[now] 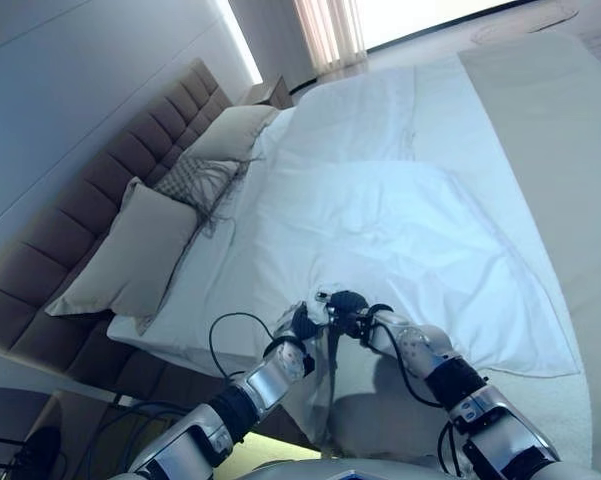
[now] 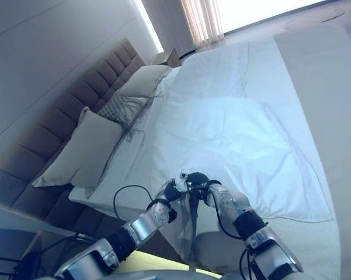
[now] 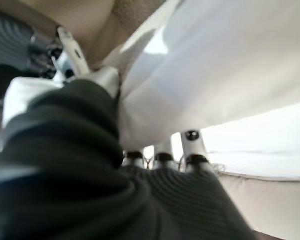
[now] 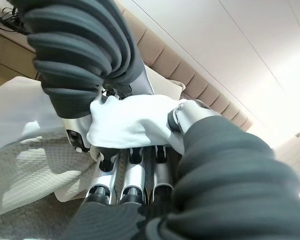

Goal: Make the bed neatly

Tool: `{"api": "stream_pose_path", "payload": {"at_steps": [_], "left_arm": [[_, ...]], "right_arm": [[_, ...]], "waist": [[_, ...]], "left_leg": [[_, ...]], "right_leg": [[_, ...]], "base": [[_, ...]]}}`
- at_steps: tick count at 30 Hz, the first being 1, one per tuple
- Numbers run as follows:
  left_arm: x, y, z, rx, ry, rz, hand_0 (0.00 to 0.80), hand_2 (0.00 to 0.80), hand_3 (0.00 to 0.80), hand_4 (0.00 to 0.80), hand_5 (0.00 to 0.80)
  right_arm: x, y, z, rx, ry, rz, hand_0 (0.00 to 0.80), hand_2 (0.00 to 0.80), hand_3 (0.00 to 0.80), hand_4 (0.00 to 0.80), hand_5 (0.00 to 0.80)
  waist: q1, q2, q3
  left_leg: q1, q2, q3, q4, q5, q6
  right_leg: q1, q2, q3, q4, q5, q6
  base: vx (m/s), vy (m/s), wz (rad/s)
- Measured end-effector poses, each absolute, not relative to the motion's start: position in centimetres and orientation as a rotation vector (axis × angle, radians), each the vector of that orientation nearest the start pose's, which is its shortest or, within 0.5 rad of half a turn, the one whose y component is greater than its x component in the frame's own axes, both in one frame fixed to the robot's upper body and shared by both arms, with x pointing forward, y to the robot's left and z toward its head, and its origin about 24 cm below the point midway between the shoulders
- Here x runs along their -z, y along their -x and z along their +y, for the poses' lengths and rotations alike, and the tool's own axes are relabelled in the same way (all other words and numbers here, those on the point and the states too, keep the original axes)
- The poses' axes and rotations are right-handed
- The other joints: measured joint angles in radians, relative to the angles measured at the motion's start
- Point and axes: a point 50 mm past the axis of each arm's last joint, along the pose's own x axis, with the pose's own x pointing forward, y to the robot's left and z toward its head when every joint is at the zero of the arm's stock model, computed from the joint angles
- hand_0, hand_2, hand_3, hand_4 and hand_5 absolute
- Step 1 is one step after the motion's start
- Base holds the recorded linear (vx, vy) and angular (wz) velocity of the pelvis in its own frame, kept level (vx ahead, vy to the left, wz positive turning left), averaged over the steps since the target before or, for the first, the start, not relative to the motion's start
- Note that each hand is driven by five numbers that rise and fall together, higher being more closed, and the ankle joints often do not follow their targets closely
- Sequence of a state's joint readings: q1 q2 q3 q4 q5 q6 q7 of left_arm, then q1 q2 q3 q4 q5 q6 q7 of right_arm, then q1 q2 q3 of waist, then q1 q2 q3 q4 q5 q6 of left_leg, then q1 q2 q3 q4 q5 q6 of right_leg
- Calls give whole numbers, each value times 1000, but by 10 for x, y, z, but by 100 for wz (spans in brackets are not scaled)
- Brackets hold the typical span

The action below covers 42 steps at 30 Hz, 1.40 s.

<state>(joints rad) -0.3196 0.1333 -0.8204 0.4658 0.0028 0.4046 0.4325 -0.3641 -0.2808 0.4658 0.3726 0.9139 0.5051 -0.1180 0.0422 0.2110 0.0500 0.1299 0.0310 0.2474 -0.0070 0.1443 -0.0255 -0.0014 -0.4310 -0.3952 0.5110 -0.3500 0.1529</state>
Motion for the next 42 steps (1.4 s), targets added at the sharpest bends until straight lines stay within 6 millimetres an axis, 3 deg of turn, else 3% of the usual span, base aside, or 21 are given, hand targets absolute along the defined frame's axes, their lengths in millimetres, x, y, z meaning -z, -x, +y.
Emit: {"api": "stream_pose_path", "payload": {"at_steps": [2,8,9,10,18,30,42], "left_arm": [[44,-243,48,283,-688,428,800,800,800,800,800],[53,-233,53,216,-630,461,800,800,800,800,800],[53,-233,53,208,-624,459,800,800,800,800,800],[53,-233,54,200,-625,459,800,800,800,800,800],[64,-234,92,18,-622,510,800,800,800,800,800],[62,-244,141,-165,-595,511,800,800,800,800,800],[59,-242,180,-244,-686,484,800,800,800,800,800]], "right_arm": [[13,-275,-92,-356,-320,763,800,800,800,800,800],[21,-265,-83,-348,-332,762,800,800,800,800,800],[21,-265,-83,-346,-335,756,540,540,540,540,540],[22,-265,-82,-347,-336,752,0,0,0,0,0],[22,-254,-52,-447,-395,726,0,0,0,0,0],[22,-239,-32,-566,-530,732,0,0,0,0,0],[25,-226,-34,-621,-558,771,0,0,0,0,0]], "waist": [[2,-10,-1],[13,-82,-12],[22,-87,-13],[32,-92,-13],[75,-171,-38],[92,-172,-41],[93,-160,-51]], "left_leg": [[0,7,-2,4,0,0],[-3,32,-3,53,0,0],[-3,38,-3,49,0,0],[-3,45,-4,50,0,0],[-4,86,-6,47,0,0],[0,88,-6,25,0,0],[-2,89,-6,15,0,0]], "right_leg": [[7,8,-2,-4,1,-2],[52,30,-26,-30,1,-8],[53,39,-27,-30,2,-14],[54,47,-29,-33,4,-18],[67,92,-56,-57,1,-47],[63,102,-55,-56,7,-55],[47,104,-46,-55,9,-57]], "base": [[-10,-77,1],[-29,-100,4],[-42,-174,-2],[-31,-153,-1],[-9,-115,3],[0,-7,1],[-5,10,-2]]}}
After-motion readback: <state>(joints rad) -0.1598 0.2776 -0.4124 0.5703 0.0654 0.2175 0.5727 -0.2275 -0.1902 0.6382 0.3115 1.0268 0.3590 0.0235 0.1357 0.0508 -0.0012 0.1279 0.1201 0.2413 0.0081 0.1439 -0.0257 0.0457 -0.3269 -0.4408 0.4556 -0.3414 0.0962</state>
